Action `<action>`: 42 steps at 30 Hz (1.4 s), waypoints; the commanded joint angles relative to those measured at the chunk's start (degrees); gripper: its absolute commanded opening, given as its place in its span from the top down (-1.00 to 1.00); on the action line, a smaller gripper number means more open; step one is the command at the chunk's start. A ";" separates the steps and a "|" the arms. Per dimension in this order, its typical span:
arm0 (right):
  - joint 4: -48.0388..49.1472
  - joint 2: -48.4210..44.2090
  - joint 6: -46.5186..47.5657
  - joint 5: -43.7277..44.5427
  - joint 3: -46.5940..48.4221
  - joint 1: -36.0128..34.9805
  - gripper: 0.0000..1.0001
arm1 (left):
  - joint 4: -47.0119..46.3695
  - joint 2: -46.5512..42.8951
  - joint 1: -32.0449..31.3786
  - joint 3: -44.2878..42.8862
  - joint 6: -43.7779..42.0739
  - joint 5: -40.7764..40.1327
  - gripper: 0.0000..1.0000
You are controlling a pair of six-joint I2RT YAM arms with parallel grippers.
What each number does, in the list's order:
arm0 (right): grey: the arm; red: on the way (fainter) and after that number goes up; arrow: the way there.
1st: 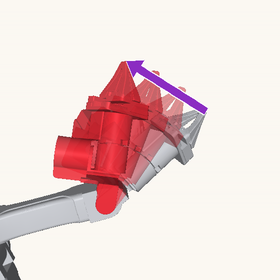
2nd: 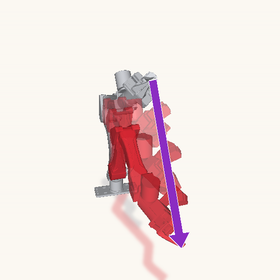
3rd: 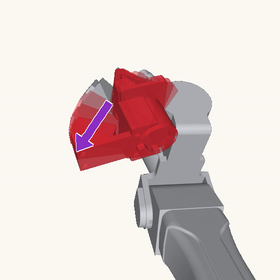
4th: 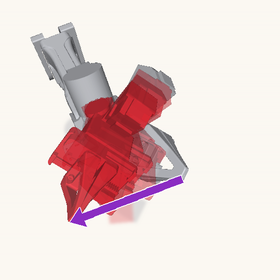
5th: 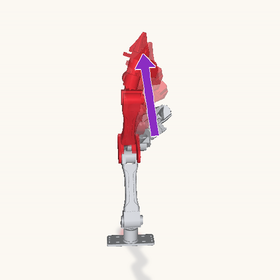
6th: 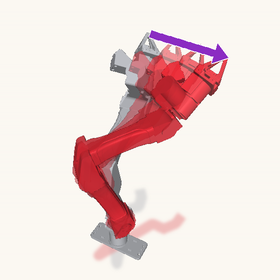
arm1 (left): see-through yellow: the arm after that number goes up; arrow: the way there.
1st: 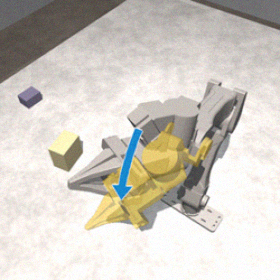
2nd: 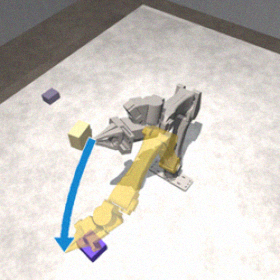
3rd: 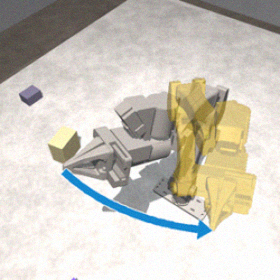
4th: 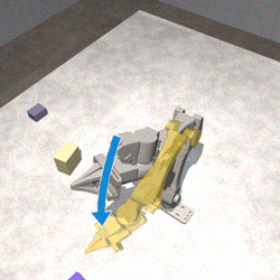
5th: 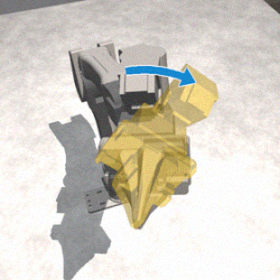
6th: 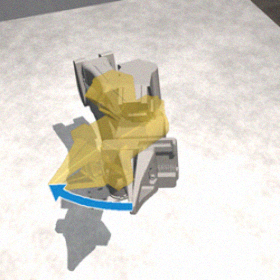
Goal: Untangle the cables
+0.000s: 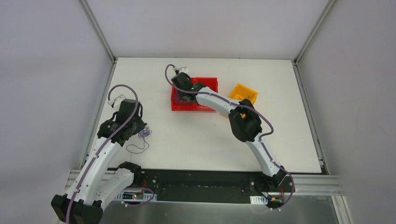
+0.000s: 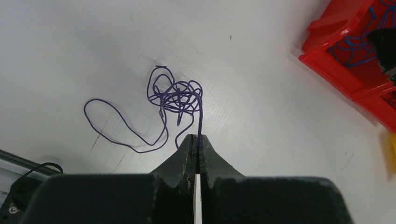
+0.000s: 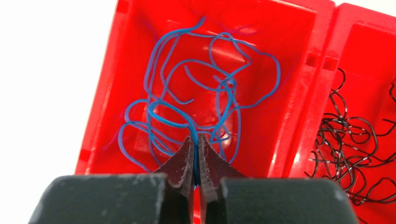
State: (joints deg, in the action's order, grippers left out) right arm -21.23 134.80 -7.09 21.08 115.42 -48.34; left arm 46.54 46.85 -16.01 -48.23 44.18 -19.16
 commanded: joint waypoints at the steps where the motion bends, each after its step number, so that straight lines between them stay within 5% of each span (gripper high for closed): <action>1: -4.69 -0.56 2.67 2.74 5.76 -0.77 0.87 | -1.54 0.31 0.63 0.22 -2.01 2.54 1.00; 4: -3.69 -4.22 2.43 0.78 4.70 -0.78 0.11 | -2.15 0.61 0.61 0.15 -2.70 4.63 1.00; 5: -3.80 -5.16 2.36 0.27 4.89 -0.80 0.01 | -2.36 0.78 0.62 0.22 -3.04 5.37 1.00; 13: -7.63 -13.16 1.10 -2.42 5.49 -0.77 -0.25 | -4.77 2.14 0.63 -0.46 -5.35 12.34 1.00; 19: 1.68 -30.96 0.76 -6.53 -14.13 -0.68 -0.67 | -9.05 2.42 0.63 -0.71 -7.93 21.89 1.00; 30: 10.70 -61.13 -0.69 -18.54 -52.98 2.04 -0.75 | -18.59 4.29 -0.26 -6.17 -8.80 45.07 1.00; 36: 20.80 -75.68 -2.03 -31.30 -71.23 2.60 -0.86 | -25.04 5.33 -2.69 -8.21 -6.17 50.63 1.00; 42: 31.30 -79.25 -5.38 -37.72 -79.43 2.46 -0.95 | -30.28 9.58 -10.01 -11.18 -4.69 52.39 1.00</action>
State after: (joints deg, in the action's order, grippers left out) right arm -2.50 57.54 -9.69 -9.82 38.52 -45.89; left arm 22.44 54.02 -21.54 -55.77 38.15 29.58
